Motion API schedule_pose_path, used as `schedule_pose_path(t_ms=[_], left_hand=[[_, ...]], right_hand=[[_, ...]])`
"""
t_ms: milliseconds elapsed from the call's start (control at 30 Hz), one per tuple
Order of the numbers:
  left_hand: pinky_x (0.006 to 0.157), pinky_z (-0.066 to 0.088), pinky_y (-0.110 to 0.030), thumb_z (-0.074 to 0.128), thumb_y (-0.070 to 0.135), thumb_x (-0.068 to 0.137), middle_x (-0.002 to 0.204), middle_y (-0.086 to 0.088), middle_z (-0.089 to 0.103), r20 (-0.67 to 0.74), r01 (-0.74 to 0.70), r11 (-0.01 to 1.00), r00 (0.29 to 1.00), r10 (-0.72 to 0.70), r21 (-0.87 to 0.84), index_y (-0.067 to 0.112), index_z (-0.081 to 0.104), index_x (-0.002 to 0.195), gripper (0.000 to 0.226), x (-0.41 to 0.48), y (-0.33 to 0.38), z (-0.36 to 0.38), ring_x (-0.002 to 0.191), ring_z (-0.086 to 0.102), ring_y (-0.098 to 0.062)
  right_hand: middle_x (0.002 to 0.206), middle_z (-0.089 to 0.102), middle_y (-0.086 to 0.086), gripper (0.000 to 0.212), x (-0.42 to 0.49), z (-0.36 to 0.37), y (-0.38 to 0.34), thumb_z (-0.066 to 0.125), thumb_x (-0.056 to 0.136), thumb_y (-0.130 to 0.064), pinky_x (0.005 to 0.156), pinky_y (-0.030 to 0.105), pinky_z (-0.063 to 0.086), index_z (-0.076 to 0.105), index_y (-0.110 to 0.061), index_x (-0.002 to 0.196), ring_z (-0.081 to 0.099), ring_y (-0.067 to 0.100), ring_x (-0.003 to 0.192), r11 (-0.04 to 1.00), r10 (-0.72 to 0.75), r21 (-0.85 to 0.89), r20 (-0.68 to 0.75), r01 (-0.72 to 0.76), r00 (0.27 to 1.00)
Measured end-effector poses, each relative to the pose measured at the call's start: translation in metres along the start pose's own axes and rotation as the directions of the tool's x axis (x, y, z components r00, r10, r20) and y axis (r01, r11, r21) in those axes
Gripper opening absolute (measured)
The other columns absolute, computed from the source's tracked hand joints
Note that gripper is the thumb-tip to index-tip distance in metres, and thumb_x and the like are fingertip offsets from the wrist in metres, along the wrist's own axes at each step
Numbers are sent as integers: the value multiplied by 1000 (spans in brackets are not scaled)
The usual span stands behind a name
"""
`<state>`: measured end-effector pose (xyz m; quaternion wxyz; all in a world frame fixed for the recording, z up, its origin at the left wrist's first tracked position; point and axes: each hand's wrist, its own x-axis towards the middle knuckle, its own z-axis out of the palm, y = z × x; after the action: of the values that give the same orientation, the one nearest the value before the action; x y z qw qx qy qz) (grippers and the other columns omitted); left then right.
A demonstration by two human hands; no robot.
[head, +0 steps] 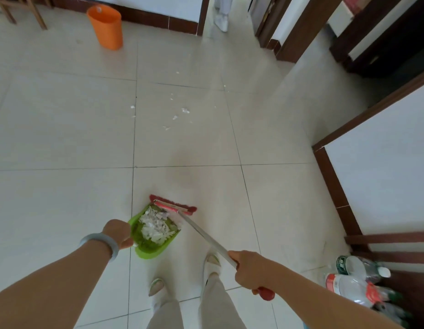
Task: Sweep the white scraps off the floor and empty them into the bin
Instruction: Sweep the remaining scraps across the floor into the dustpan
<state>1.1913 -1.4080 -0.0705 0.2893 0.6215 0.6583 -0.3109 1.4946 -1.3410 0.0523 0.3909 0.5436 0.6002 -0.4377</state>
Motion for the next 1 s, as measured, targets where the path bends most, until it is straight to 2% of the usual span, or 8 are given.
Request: schedule_pose_path(t_ms=[200, 333, 433, 500, 600, 767, 900, 1000], left_hand=[[79, 41, -27, 35, 42, 100, 94, -1, 55, -27, 8, 999, 1000, -10, -46, 15, 47, 94, 30, -14, -9, 12, 110, 62, -20], [89, 44, -27, 35, 44, 99, 115, -4, 65, -51, 8, 999, 999, -10, -41, 10, 59, 111, 43, -22, -19, 22, 109, 61, -22], [88, 45, -27, 37, 45, 99, 107, -2, 66, -7, 43, 996, 999, -44, -74, 15, 54, 98, 35, -30, -27, 34, 106, 63, -21], [87, 46, -26, 37, 45, 99, 106, -2, 66, -25, 63, 991, 998, -66, -118, 16, 55, 96, 34, -36, -32, 39, 105, 64, -21], [85, 45, -25, 39, 41, 99, 111, -3, 67, -23, 106, 974, 993, -113, -202, 10, 62, 110, 40, -42, -34, 45, 103, 64, -20], [70, 35, -17, 44, 31, 100, 68, 7, 47, -4, 204, 911, 975, -220, -359, 15, 49, 88, 21, -29, -32, 49, 79, 49, -13], [66, 31, -16, 39, 32, 101, 60, 8, 32, -18, 188, 943, 980, -200, -276, 15, 42, 72, 34, -25, -26, 38, 79, 44, -13], [70, 32, -23, 41, 32, 100, 59, 6, 32, 17, 159, 979, 987, -158, -126, 16, 33, 59, 44, -28, -25, 31, 78, 46, -17]], right_hand=[[76, 49, 3, 37, 5, 9, -5, 39, 89, -2, 48, 22, 44, 50, -14, 122, 49, 13, 53, 994, 2, 108, -60, 5, 998], [69, 50, 9, 21, 21, 7, -11, 40, 89, -2, 46, 27, 40, 51, -8, 106, 47, 17, 50, 974, 77, 220, -98, -54, 992], [68, 50, 11, 7, 36, 4, -16, 48, 87, 0, 46, 30, 42, 48, -7, 85, 48, 21, 52, 966, 126, 240, -93, -100, 988], [69, 50, 10, 16, 48, 6, -18, 49, 87, 0, 41, 27, 44, 45, -10, 75, 49, 21, 55, 955, 151, 268, -86, -123, 985], [71, 51, 10, 18, 55, 19, -30, 40, 92, 3, 45, 24, 42, 49, -5, 79, 51, 17, 57, 916, 195, 361, -20, -175, 981], [69, 45, 6, 29, 54, 64, -54, 40, 94, -2, 49, 27, 41, 37, -16, 70, 45, 16, 54, 967, 90, 235, 29, -94, 996], [72, 42, 3, 21, 41, 92, -62, 39, 92, -2, 51, 27, 43, 38, -22, 87, 46, 13, 54, 988, 2, 154, 115, -20, 993], [70, 50, 8, 31, 27, 78, -55, 37, 85, 1, 49, 27, 41, 50, -10, 112, 47, 13, 48, 955, 33, 287, 134, -71, 990]])
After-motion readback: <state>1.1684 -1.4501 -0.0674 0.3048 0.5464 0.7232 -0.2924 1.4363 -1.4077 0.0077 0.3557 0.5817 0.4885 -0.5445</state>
